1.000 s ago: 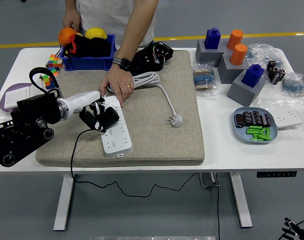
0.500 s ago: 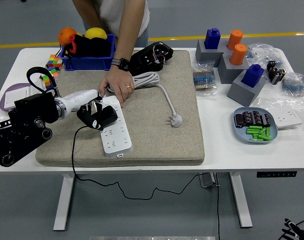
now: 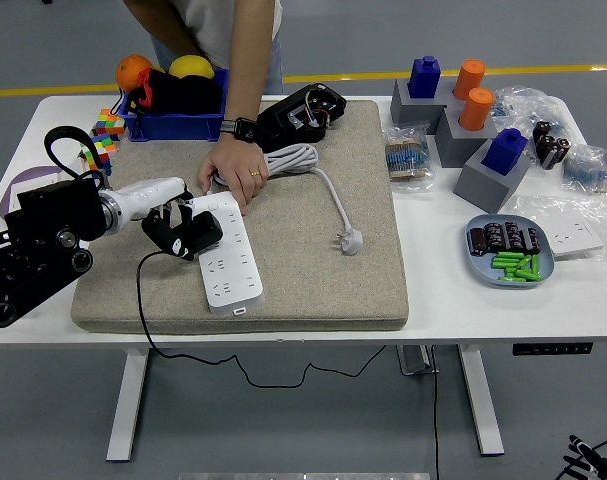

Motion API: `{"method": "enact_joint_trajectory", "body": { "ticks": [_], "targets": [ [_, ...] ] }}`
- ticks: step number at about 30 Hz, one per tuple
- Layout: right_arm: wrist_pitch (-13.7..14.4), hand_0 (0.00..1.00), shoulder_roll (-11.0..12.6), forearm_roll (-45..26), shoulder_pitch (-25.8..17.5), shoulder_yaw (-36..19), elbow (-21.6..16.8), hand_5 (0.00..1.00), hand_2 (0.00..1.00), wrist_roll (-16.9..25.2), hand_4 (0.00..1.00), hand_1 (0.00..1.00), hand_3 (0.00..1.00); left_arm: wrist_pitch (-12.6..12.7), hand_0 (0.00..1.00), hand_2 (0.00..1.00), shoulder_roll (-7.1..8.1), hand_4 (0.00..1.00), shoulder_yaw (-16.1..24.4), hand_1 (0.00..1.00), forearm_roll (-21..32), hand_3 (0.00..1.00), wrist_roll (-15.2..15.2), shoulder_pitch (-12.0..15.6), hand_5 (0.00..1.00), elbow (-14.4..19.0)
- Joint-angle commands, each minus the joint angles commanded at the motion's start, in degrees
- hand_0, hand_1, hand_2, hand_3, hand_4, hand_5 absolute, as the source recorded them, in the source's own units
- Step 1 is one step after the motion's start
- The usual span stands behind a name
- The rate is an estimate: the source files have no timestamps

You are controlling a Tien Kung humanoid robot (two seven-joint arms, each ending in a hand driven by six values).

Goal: Press the white button,pick up the black plug,place it near the board,insert it into the board

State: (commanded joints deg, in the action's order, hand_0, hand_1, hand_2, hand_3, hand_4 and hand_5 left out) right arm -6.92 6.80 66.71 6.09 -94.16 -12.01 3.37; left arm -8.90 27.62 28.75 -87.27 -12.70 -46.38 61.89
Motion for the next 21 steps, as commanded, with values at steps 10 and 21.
{"method": "enact_joint_trajectory", "body": {
  "ticks": [10,21],
  "targets": [
    [0.03,0.795,-0.07,-0.09,0.05,0.16,-0.04,0.463,0.638,0.05,0.725,0.688,0.624,-0.04,0.302,0.273,0.11,0.735,-0.80,0.241,-0.37,0.432,-0.29,-0.20,0.002,0.27],
    [0.01,0.794,-0.08,0.08,0.07,-0.18,0.07,0.463,0.638,-0.02,0.725,0.687,0.624,0.42,0.304,0.266,-0.37,0.715,-1.73,0.235,-1.69,0.418,-0.61,-1.02,0.002,0.90]
  ]
}}
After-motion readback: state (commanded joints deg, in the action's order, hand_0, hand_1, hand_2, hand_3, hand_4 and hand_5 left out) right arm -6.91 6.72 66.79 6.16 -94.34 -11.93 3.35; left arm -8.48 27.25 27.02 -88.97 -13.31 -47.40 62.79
